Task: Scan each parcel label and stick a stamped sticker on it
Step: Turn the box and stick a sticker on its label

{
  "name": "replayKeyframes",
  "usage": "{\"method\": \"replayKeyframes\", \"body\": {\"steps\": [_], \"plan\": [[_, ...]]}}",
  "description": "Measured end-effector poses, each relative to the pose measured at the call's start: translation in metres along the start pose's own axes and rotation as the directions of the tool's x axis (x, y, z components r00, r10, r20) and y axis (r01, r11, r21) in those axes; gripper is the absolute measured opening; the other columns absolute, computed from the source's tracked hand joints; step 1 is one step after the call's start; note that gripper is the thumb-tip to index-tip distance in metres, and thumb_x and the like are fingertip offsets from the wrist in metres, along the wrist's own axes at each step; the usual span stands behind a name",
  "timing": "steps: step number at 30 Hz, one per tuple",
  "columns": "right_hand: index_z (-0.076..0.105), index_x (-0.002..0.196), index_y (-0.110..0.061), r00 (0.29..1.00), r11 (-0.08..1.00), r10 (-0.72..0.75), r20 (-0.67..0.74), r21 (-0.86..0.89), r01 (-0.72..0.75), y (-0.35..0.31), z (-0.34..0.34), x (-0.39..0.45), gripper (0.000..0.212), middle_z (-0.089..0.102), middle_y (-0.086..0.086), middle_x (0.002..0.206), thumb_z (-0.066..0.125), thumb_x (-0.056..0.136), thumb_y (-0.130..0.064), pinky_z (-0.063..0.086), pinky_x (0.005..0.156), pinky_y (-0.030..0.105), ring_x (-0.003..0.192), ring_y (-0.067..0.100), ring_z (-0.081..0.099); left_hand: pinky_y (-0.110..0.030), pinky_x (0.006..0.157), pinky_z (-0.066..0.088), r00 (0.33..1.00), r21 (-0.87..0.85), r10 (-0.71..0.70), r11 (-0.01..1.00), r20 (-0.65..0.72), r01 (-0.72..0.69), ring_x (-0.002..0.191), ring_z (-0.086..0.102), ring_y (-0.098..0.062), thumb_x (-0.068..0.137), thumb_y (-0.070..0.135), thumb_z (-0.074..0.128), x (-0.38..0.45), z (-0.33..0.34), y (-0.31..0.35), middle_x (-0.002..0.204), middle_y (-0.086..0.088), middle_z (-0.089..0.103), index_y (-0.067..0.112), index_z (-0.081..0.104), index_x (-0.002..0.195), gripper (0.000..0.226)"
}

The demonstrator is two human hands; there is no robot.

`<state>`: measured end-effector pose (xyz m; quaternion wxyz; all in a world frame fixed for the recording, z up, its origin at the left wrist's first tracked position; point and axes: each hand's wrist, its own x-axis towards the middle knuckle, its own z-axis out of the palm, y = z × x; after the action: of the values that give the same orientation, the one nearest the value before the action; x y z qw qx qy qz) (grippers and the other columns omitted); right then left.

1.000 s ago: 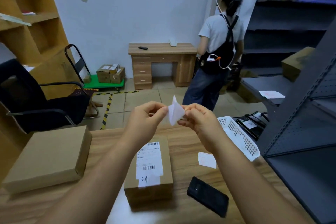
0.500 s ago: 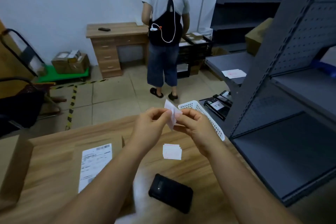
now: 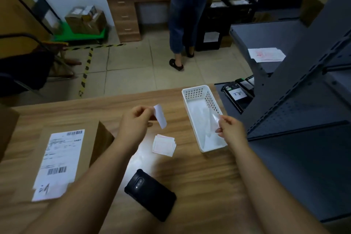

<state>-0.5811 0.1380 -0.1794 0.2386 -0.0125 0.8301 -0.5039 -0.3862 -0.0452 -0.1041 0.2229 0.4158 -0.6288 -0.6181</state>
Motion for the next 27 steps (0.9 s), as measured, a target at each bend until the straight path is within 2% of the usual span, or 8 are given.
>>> {"method": "replayKeyframes", "body": {"steps": [3, 5, 9, 11, 13, 17, 23, 27], "plan": [[0.059, 0.133, -0.016, 0.99, 0.967, -0.049, 0.134, -0.242, 0.081, 0.012, 0.005, 0.017, 0.036, 0.065, 0.005, 0.12, 0.058, 0.098, -0.023, 0.055, 0.086, 0.04, 0.099, 0.023, 0.065, -0.03, 0.075, 0.052, 0.998, 0.003, -0.053, 0.999, -0.024, 0.053, 0.07, 0.068, -0.004, 0.095, 0.014, 0.057, 0.001, 0.0, -0.01, 0.085, -0.001, 0.073, 0.008, 0.07, 0.093, 0.015], [0.054, 0.14, -0.018, 0.978, 0.922, -0.061, 0.199, -0.364, 0.132, 0.013, 0.007, 0.021, 0.045, 0.056, 0.006, 0.138, 0.061, 0.096, -0.023, 0.047, 0.085, 0.031, 0.118, 0.025, 0.058, -0.029, 0.074, 0.051, 0.997, 0.003, -0.06, 0.998, -0.038, 0.06, 0.071, 0.068, -0.005, 0.095, 0.013, 0.056, 0.001, 0.0, -0.013, 0.086, -0.002, 0.073, 0.006, 0.07, 0.095, 0.015], [0.064, 0.127, -0.019, 0.959, 0.866, -0.227, 0.169, -0.415, 0.278, -0.014, 0.012, 0.001, 0.03, 0.061, 0.002, 0.131, 0.056, 0.098, -0.02, 0.043, 0.082, 0.026, 0.109, 0.018, 0.059, -0.027, 0.074, 0.052, 0.997, -0.002, -0.049, 0.999, -0.063, 0.049, 0.069, 0.067, -0.002, 0.095, 0.013, 0.056, -0.002, -0.006, -0.014, 0.087, -0.003, 0.072, 0.006, 0.07, 0.095, 0.016], [0.067, 0.116, -0.026, 0.932, 0.871, -0.29, 0.219, -0.342, 0.351, -0.037, 0.023, -0.027, 0.022, 0.065, -0.004, 0.118, 0.058, 0.096, -0.023, 0.047, 0.079, 0.022, 0.096, 0.008, 0.059, -0.027, 0.074, 0.053, 0.996, -0.023, -0.043, 0.999, -0.077, 0.042, 0.069, 0.068, -0.002, 0.094, 0.014, 0.057, -0.006, -0.016, -0.013, 0.086, -0.002, 0.072, 0.007, 0.071, 0.094, 0.015], [0.067, 0.108, -0.033, 0.875, 0.918, -0.287, 0.39, -0.148, 0.367, -0.058, 0.038, -0.058, 0.017, 0.067, -0.012, 0.11, 0.066, 0.092, -0.027, 0.05, 0.079, 0.019, 0.091, -0.001, 0.061, -0.028, 0.075, 0.053, 0.995, -0.037, -0.046, 0.998, -0.086, 0.043, 0.074, 0.069, -0.007, 0.093, 0.014, 0.059, -0.009, -0.02, -0.012, 0.082, 0.001, 0.073, 0.012, 0.072, 0.088, 0.014], [0.066, 0.115, -0.038, 0.706, 0.926, -0.327, 0.629, 0.064, 0.372, -0.077, 0.095, -0.129, 0.037, 0.068, -0.017, 0.112, 0.078, 0.08, -0.033, 0.053, 0.087, 0.021, 0.099, -0.006, 0.063, -0.033, 0.081, 0.055, 0.995, -0.028, -0.027, 0.999, -0.094, 0.025, 0.089, 0.07, -0.019, 0.091, 0.019, 0.06, -0.024, -0.054, -0.009, 0.088, 0.0, 0.075, 0.016, 0.073, 0.084, 0.016], [0.07, 0.099, -0.029, 0.763, 0.933, -0.359, 0.538, 0.186, 0.309, -0.083, 0.161, -0.189, 0.014, 0.073, -0.01, 0.099, 0.073, 0.087, -0.023, 0.058, 0.084, 0.035, 0.095, 0.008, 0.069, -0.028, 0.085, 0.05, 0.998, 0.045, -0.009, 0.999, 0.065, 0.006, 0.104, 0.064, -0.013, 0.094, 0.038, 0.061, -0.053, -0.136, -0.008, 0.106, 0.003, 0.071, 0.021, 0.072, 0.102, 0.022], [0.063, 0.098, -0.01, 0.782, 0.905, -0.186, 0.595, 0.413, -0.099, -0.096, 0.193, -0.23, 0.01, 0.069, 0.013, 0.102, 0.053, 0.097, -0.009, 0.057, 0.074, 0.034, 0.089, 0.028, 0.069, -0.03, 0.088, 0.05, 0.998, 0.034, 0.024, 0.999, 0.059, -0.026, 0.108, 0.061, -0.008, 0.088, 0.046, 0.066, -0.07, -0.207, -0.014, 0.112, 0.01, 0.066, 0.031, 0.067, 0.11, 0.026]]}}
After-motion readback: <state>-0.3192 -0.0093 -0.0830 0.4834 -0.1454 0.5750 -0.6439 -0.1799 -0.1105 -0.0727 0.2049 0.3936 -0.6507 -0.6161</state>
